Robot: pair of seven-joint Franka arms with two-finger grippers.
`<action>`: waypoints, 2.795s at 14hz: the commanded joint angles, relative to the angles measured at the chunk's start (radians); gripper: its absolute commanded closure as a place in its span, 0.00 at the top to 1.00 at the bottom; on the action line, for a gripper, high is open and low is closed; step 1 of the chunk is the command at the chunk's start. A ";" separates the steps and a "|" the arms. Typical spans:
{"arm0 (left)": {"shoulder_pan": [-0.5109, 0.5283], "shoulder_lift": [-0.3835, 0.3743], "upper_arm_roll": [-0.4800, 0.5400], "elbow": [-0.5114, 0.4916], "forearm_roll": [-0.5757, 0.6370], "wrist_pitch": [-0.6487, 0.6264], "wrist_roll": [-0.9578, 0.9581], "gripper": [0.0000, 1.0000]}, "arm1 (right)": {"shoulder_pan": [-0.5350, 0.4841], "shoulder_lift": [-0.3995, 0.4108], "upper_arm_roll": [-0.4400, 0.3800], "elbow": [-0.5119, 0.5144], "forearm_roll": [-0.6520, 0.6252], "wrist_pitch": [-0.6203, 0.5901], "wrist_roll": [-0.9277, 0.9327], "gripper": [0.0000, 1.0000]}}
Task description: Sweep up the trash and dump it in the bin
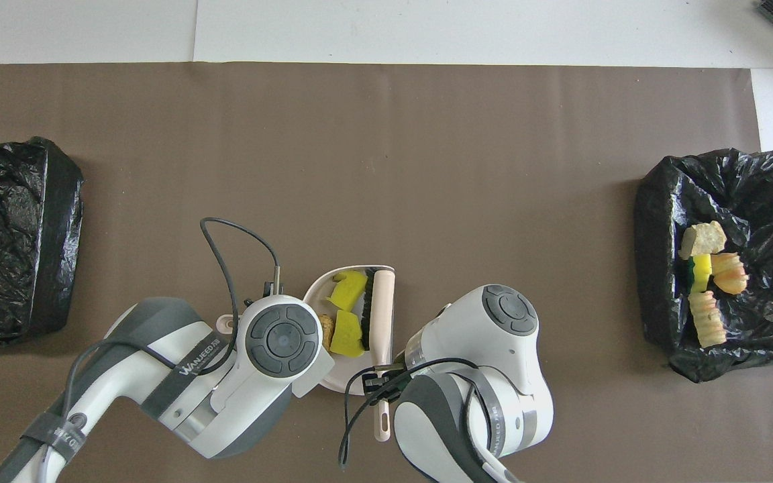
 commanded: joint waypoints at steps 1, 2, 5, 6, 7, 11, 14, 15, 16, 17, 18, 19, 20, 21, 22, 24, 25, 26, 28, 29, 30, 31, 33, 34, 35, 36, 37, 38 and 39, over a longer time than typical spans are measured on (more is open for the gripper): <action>0.061 -0.004 0.000 -0.024 0.005 0.041 -0.018 0.00 | -0.002 0.005 -0.006 0.031 -0.139 -0.084 0.010 0.00; 0.061 -0.002 0.000 -0.023 0.004 0.047 -0.021 0.00 | -0.002 -0.012 -0.006 0.041 -0.214 -0.132 0.053 0.00; 0.069 0.007 0.000 -0.012 0.000 0.062 -0.029 0.00 | -0.002 -0.033 -0.003 0.087 -0.403 -0.265 0.158 0.00; 0.072 0.007 0.000 0.000 -0.015 0.062 -0.024 0.00 | -0.002 -0.038 -0.004 0.103 -0.437 -0.302 0.175 0.00; 0.096 0.007 0.002 0.009 -0.038 0.062 -0.021 0.00 | -0.002 -0.044 -0.004 0.120 -0.474 -0.336 0.192 0.00; 0.170 -0.006 0.008 0.038 -0.051 0.059 -0.027 0.00 | -0.011 -0.053 0.000 0.102 -0.488 -0.295 0.206 0.00; 0.299 -0.062 0.009 0.060 -0.051 0.047 0.011 0.00 | -0.014 -0.033 0.000 0.080 -0.352 -0.215 0.195 0.00; 0.325 -0.072 0.011 0.060 -0.052 0.047 0.052 0.00 | -0.012 -0.001 0.000 0.078 -0.294 -0.180 0.166 0.00; 0.345 -0.080 0.011 0.061 -0.051 0.049 0.090 0.00 | -0.008 0.022 0.000 0.066 -0.266 -0.148 0.153 0.00; 0.375 -0.089 0.011 0.061 -0.052 0.053 0.118 0.00 | -0.008 0.025 0.000 0.054 -0.261 -0.132 0.144 0.00; 0.412 -0.094 0.011 0.071 -0.054 0.046 0.121 0.00 | -0.011 0.025 -0.001 0.055 -0.261 -0.147 0.138 0.00; 0.425 -0.106 0.011 0.065 -0.054 0.041 0.147 0.00 | -0.011 0.025 -0.001 0.057 -0.262 -0.163 0.130 0.00; 0.425 -0.111 0.011 0.055 -0.054 0.038 0.169 0.00 | -0.012 0.025 -0.004 0.072 -0.282 -0.213 0.133 0.00; 0.414 -0.108 0.008 0.048 -0.054 0.029 0.176 0.00 | -0.020 0.011 -0.014 0.087 -0.311 -0.273 0.133 0.00; 0.393 -0.096 0.008 0.042 -0.054 0.023 0.172 0.00 | -0.056 -0.015 -0.014 0.110 -0.354 -0.338 0.133 0.00; 0.339 -0.074 0.006 0.005 -0.054 0.027 0.146 0.00 | -0.110 -0.047 -0.009 0.124 -0.437 -0.409 0.124 0.00; 0.296 -0.065 0.006 -0.010 -0.054 0.029 0.108 0.00 | -0.123 -0.055 -0.009 0.109 -0.477 -0.416 0.100 0.00; 0.256 -0.063 0.006 -0.024 -0.054 0.035 0.080 0.00 | -0.141 -0.070 -0.009 0.080 -0.485 -0.411 0.063 0.00; 0.192 -0.051 0.006 -0.040 -0.054 0.042 0.046 0.00 | -0.182 -0.086 -0.008 0.031 -0.485 -0.396 0.014 0.00; 0.157 -0.031 0.006 -0.040 -0.054 0.056 -0.019 0.00 | -0.186 -0.078 -0.008 0.026 -0.486 -0.396 0.015 0.00; 0.120 -0.014 0.008 -0.040 -0.054 0.070 -0.093 0.00 | -0.181 -0.067 -0.006 0.016 -0.486 -0.384 0.018 0.00; 0.097 -0.013 0.006 -0.040 -0.054 0.076 -0.121 0.00 | -0.175 -0.058 -0.005 0.015 -0.485 -0.378 0.023 0.00; 0.055 -0.013 0.006 -0.038 -0.054 0.079 -0.148 0.00 | -0.150 -0.047 -0.001 0.017 -0.450 -0.335 0.023 0.00; 0.035 -0.011 0.008 -0.038 -0.051 0.078 -0.173 0.00 | -0.129 -0.034 -0.003 0.015 -0.415 -0.307 0.024 0.00; 0.023 -0.007 0.006 -0.040 -0.045 0.076 -0.208 0.00 | -0.109 -0.027 -0.003 0.012 -0.379 -0.277 0.025 0.00; 0.003 0.004 0.006 -0.040 -0.043 0.079 -0.211 0.00 | -0.101 -0.014 -0.001 0.014 -0.330 -0.246 0.025 0.00; 0.000 0.004 0.006 -0.040 -0.042 0.076 -0.215 0.00 | -0.075 0.000 -0.001 0.014 -0.269 -0.205 0.028 0.00; 0.000 0.004 0.006 -0.040 -0.042 0.078 -0.215 0.00 | -0.046 0.005 -0.003 0.020 -0.232 -0.175 0.038 0.00; 0.000 0.003 0.006 -0.041 -0.042 0.076 -0.215 0.00 | -0.043 0.016 -0.001 0.040 -0.227 -0.175 0.050 0.00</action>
